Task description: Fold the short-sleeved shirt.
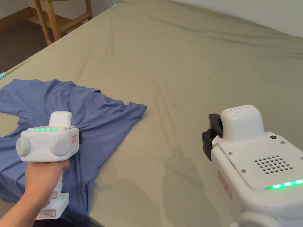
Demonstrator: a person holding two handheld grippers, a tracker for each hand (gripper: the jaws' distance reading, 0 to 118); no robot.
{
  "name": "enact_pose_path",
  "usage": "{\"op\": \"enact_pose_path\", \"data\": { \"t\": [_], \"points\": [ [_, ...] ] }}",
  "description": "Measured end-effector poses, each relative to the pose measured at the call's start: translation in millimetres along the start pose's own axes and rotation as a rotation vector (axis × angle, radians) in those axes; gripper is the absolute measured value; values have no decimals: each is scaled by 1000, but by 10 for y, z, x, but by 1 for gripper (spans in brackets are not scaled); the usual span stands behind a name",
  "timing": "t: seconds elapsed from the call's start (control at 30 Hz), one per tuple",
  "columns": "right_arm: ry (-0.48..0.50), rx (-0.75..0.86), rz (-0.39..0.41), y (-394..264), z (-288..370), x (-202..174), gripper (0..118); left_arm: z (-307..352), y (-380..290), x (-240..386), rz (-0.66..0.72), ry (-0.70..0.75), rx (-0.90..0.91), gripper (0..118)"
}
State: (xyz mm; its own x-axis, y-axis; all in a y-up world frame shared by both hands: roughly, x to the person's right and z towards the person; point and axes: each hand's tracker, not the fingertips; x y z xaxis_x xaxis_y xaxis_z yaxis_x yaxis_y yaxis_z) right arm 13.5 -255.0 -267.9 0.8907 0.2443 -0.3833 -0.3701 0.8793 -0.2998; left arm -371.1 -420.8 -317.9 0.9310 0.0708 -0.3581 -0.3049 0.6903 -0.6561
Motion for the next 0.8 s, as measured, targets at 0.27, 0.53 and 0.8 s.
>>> {"op": "enact_pose_path", "data": {
  "t": [0.27,0.53,0.8],
  "points": [
    [-72,70,-1,40,499,256,0,1210,447,34,23,-73,354,0],
    [-133,132,-58,89,863,493,0,2443,1069,522,-131,-122,668,0],
    [-207,187,-84,102,1196,739,0,3212,1603,1153,-303,-217,867,0]
  ]
}}
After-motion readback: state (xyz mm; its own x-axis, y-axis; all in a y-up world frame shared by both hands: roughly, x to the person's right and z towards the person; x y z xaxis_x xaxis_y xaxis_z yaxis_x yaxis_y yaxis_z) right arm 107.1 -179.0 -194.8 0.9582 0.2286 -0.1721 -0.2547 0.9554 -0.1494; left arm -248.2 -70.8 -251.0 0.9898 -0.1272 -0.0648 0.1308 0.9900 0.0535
